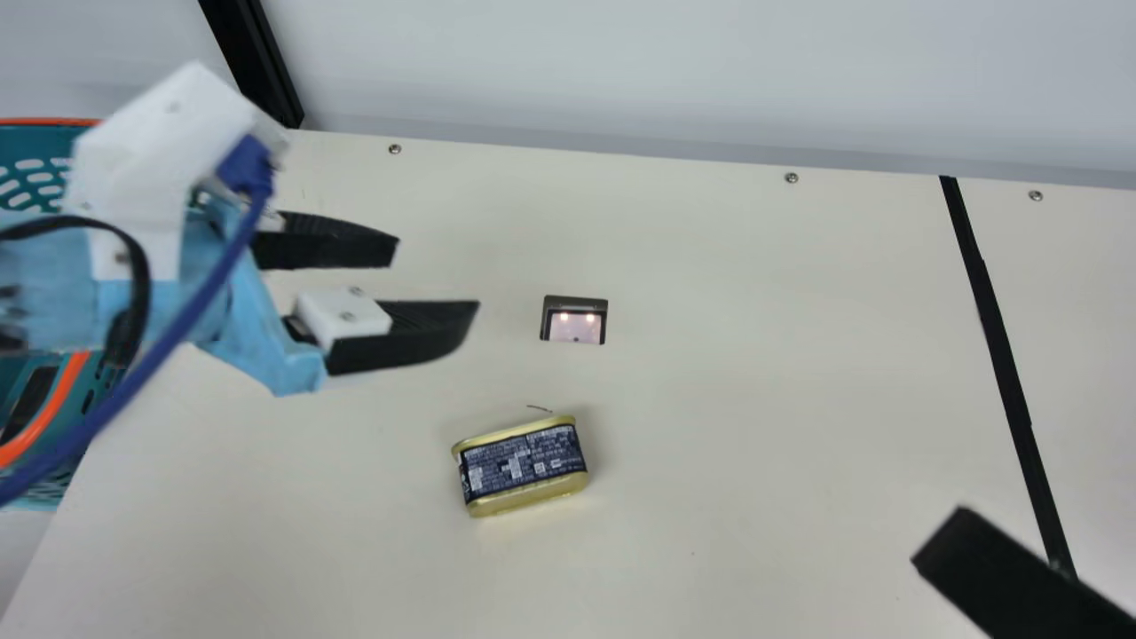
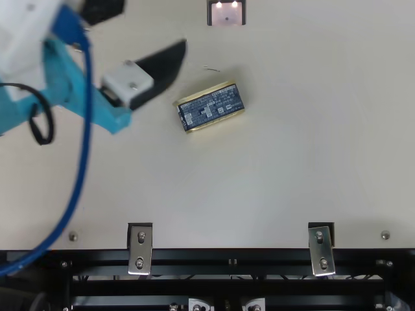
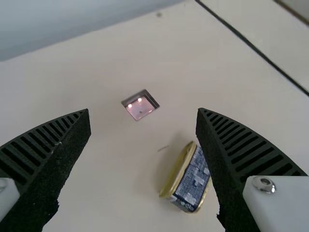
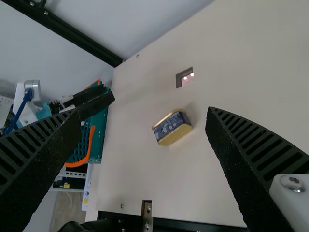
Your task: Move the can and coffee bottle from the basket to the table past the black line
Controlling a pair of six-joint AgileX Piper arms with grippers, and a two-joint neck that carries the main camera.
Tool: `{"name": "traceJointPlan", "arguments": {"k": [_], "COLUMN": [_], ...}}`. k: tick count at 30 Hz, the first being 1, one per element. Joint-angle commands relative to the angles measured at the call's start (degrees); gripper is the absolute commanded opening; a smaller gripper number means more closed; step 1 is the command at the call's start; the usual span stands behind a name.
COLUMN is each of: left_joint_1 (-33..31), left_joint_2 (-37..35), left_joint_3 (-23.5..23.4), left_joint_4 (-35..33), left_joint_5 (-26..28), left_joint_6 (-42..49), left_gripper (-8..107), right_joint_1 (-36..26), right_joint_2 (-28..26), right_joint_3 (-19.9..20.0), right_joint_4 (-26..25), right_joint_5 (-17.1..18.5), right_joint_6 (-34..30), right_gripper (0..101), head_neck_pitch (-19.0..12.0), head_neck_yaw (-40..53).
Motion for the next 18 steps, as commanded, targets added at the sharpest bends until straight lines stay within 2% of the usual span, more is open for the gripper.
{"name": "traceJointPlan", "arguments": {"k": [1, 8, 15, 16, 17, 18], "left_joint_1": [3.0, 10.0, 17.6, 15.8, 16.8, 17.4], "left_joint_2": [-1.9, -6.5, -10.6, -9.8, -10.4, -10.6], "left_joint_3": [2.0, 8.7, 15.8, 14.0, 15.0, 15.5], "left_joint_4": [-5.2, -13.9, -22.0, -19.5, -20.8, -21.5], "left_joint_5": [-1.2, -2.2, -3.4, -2.7, -3.2, -3.4], "left_joint_6": [2.9, 10.3, 17.9, 15.9, 17.1, 17.6], "left_gripper": [90, 90, 90, 90, 90, 90], "right_joint_1": [0.4, 2.5, 5.7, 6.2, 6.6, 6.2], "right_joint_2": [4.9, 16.9, 27.2, 28.4, 29.5, 26.9], "right_joint_3": [-2.0, -9.2, -16.1, -16.9, -17.6, -16.3], "right_joint_4": [-0.1, -2.6, -5.6, -6.1, -6.4, -6.1], "right_joint_5": [-1.6, -5.4, -5.3, -5.0, -4.7, -5.3], "right_joint_6": [-3.3, -10.9, -16.0, -16.4, -16.7, -16.4], "right_gripper": [101, 101, 101, 101, 101, 101], "head_neck_pitch": [-0.3, -0.3, -0.3, -0.3, -0.3, -0.3], "head_neck_yaw": [0.0, 0.0, 0.0, 0.0, 0.0, 0.0]}}
